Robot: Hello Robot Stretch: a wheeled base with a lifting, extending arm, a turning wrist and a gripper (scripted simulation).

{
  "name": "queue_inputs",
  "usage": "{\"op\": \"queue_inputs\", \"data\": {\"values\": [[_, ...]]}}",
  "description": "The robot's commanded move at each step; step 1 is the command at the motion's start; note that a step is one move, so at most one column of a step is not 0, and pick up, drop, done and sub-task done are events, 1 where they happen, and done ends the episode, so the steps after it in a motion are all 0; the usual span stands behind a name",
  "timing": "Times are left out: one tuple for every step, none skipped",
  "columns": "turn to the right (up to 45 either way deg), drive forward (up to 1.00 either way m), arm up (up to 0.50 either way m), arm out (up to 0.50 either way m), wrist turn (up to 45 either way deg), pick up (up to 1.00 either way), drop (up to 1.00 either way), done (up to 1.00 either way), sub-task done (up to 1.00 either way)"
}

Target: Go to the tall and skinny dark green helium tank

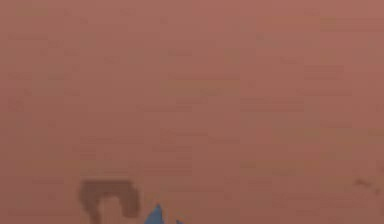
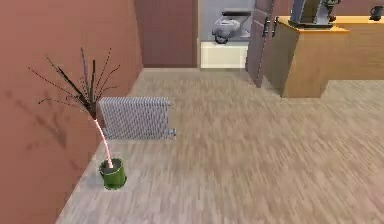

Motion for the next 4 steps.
{"op": "queue_inputs", "data": {"values": [[-45.0, 0.00, 0.00, 0.00, 0.0, 0.00, 0.00, 0.00, 0.00], [-45.0, 0.00, 0.00, 0.00, 0.0, 0.00, 0.00, 0.00, 0.00], [-45.0, 0.00, 0.00, 0.00, 0.0, 0.00, 0.00, 0.00, 0.00], [-15.0, 0.00, 0.00, 0.00, 0.0, 0.00, 0.00, 0.00, 0.00]]}}
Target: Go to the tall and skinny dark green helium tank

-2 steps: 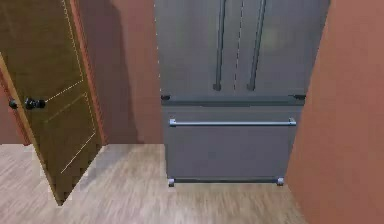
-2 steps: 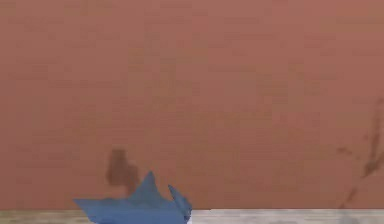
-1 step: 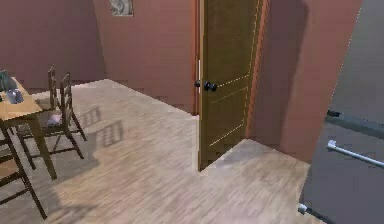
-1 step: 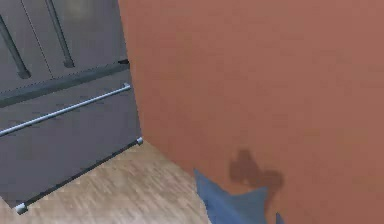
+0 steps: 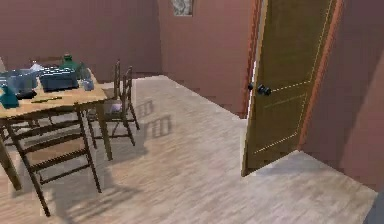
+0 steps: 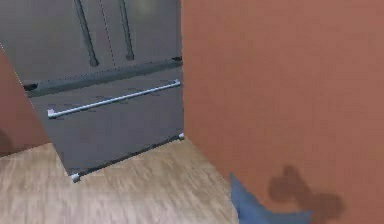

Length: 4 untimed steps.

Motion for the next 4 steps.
{"op": "queue_inputs", "data": {"values": [[0.0, 1.00, 0.00, 0.00, 0.0, 0.00, 0.00, 0.00, 0.00], [0.0, 0.70, 0.00, 0.00, 0.0, 0.00, 0.00, 0.00, 0.00], [21.0, 0.00, 0.00, 0.00, 0.0, 0.00, 0.00, 0.00, 0.00], [0.0, 0.55, 0.00, 0.00, 0.0, 0.00, 0.00, 0.00, 0.00]]}}
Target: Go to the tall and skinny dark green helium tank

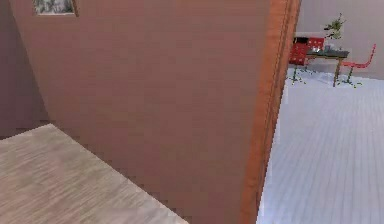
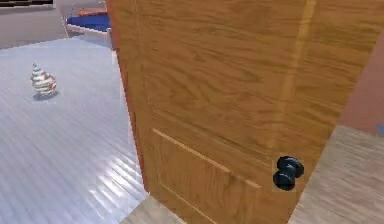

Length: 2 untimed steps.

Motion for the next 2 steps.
{"op": "queue_inputs", "data": {"values": [[45.0, 0.00, 0.00, 0.00, 0.0, 0.00, 0.00, 0.00, 0.00], [6.0, 0.00, 0.00, 0.00, 0.0, 0.00, 0.00, 0.00, 0.00]]}}
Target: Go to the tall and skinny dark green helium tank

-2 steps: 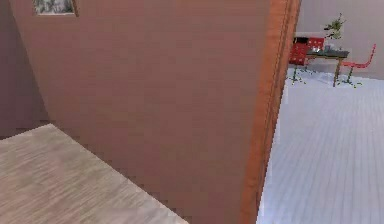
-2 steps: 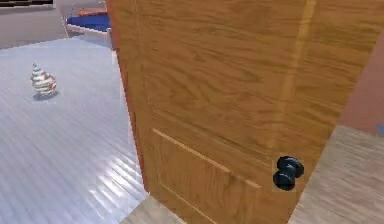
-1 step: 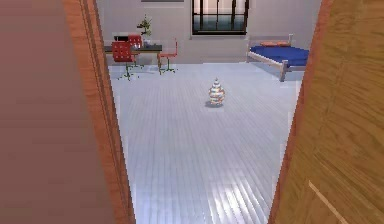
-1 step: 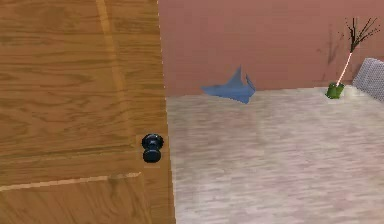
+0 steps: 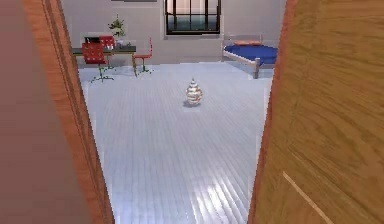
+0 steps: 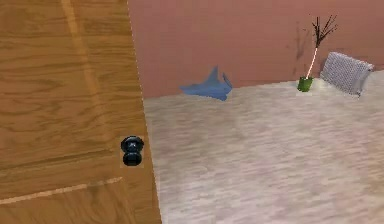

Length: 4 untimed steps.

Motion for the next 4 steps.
{"op": "queue_inputs", "data": {"values": [[0.0, 1.00, 0.00, 0.00, 0.0, 0.00, 0.00, 0.00, 0.00], [6.0, 0.00, 0.00, 0.00, 0.0, 0.00, 0.00, 0.00, 0.00], [0.0, 0.10, 0.00, 0.00, 0.0, 0.00, 0.00, 0.00, 0.00], [45.0, 0.00, 0.00, 0.00, 0.0, 0.00, 0.00, 0.00, 0.00]]}}
